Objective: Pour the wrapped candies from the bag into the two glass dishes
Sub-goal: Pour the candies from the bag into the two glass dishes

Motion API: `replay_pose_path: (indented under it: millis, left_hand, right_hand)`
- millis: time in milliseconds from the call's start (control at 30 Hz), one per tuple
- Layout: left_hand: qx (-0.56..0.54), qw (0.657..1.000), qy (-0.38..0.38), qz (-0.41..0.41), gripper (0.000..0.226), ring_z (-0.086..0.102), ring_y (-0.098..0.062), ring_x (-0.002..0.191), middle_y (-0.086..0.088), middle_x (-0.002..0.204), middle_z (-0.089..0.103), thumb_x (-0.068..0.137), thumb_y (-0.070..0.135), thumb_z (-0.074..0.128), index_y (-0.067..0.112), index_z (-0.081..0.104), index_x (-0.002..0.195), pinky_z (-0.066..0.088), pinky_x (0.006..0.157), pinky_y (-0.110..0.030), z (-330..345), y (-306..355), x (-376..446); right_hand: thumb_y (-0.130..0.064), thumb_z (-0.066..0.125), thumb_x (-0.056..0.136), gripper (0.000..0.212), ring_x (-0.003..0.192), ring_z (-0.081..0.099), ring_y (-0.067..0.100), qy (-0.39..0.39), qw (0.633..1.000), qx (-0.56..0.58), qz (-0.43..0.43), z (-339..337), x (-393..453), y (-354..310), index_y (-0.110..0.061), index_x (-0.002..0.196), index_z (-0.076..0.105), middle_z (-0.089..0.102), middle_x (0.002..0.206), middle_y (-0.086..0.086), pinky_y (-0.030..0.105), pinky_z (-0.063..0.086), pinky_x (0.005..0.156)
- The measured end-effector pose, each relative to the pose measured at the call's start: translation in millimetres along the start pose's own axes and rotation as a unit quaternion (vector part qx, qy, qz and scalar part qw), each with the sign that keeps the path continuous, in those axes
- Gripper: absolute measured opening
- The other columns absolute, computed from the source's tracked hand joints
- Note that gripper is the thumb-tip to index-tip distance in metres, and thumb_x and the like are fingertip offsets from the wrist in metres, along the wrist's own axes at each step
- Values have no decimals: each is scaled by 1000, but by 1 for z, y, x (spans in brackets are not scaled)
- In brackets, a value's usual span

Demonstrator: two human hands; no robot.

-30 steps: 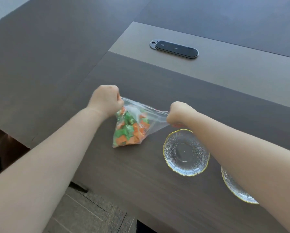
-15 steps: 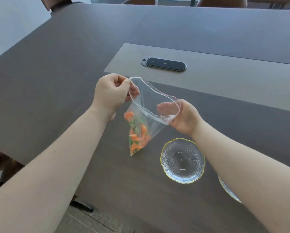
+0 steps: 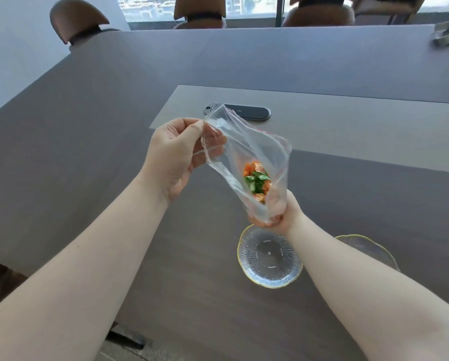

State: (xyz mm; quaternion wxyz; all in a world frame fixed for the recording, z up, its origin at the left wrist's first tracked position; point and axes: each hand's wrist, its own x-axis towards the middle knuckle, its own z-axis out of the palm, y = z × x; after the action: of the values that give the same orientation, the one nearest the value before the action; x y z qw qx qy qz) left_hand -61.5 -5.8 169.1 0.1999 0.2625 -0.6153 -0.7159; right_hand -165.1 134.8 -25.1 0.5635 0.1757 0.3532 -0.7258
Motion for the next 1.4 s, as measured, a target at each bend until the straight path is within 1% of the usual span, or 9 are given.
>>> replay_pose_path:
  millis: [67, 133, 300, 433, 600, 700, 800, 1067, 1400]
  left_hand:
    - [18, 1000, -21, -9, 21, 71, -20, 73, -8, 72, 73, 92, 9, 47, 5, 64, 79, 59, 65, -31, -1, -6, -4]
    - [36, 999, -35, -18, 24, 71, -19, 72, -6, 70, 73, 92, 8, 46, 6, 63, 76, 61, 67, -33, -2, -12, -8]
    - [99, 992, -55, -61, 20, 71, -21, 74, -6, 73, 75, 91, 5, 48, 4, 64, 78, 61, 67, -33, -12, -40, -17]
    - [160, 977, -65, -124, 11, 71, -14, 69, -15, 83, 74, 88, 2, 53, -3, 63, 87, 56, 59, -24, -17, -79, -29]
    - [243, 952, -43, -181, 5, 69, -26, 80, -22, 89, 73, 79, -2, 60, -2, 65, 80, 61, 75, -38, -10, -132, -38]
    - [324, 925, -35, -195, 5, 64, -21, 63, -14, 79, 73, 75, 5, 63, 6, 68, 74, 58, 74, -38, 0, -159, -41]
    - [361, 911, -19, -199, 12, 58, -16, 54, 2, 61, 67, 69, 12, 65, 20, 67, 61, 55, 68, -36, 10, -181, -42]
    - [444, 874, -2, -196, 15, 65, -21, 89, 2, 83, 71, 75, 13, 59, 24, 67, 71, 51, 78, -32, 26, -207, -42]
    - [341, 920, -106, -165, 67, 41, -13, 129, 7, 137, 48, 74, -4, 42, 23, 42, 135, 37, 101, -27, 25, -194, -20]
  right_hand:
    - [-51, 37, 94, 40, 81, 70, 12, -46, 998, 32, 2, 1, -9, -5, -22, 107, 61, 72, 95, -2, 24, 58, 68]
    - [-47, 48, 92, 43, 116, 55, 0, -83, 995, 50, 13, -6, -14, -13, -30, 132, 50, 55, 132, -13, 16, 44, 100]
    - [-44, 59, 85, 55, 127, 48, 25, -88, 996, -29, 3, -40, -28, -28, -16, 132, 53, 55, 130, 6, 43, 28, 116]
    - [-38, 79, 66, 64, 108, 54, 28, -55, 986, -135, -81, -62, -40, -44, -18, 121, 54, 58, 110, 8, 46, 41, 105]
    - [-10, 66, 84, 33, 74, 69, 19, 67, 959, -193, -195, -86, -58, -65, -8, 112, 49, 63, 91, 9, 33, 59, 65]
    - [-10, 68, 82, 62, 97, 67, 24, 109, 954, -183, -211, -98, -66, -71, -19, 136, 39, 57, 120, 7, 37, 59, 75]
    - [-8, 64, 85, 34, 79, 71, 25, 70, 952, -236, -184, -98, -76, -72, -5, 118, 57, 67, 100, 13, 36, 60, 68]
    - [-8, 71, 80, 48, 75, 68, 19, 116, 924, -274, -241, -85, -78, -65, -20, 117, 43, 63, 99, 4, 37, 58, 68]
    - [-7, 72, 80, 40, 69, 67, 22, 31, 916, -315, -246, -47, -80, -56, -28, 105, 49, 68, 82, 4, 40, 57, 72]
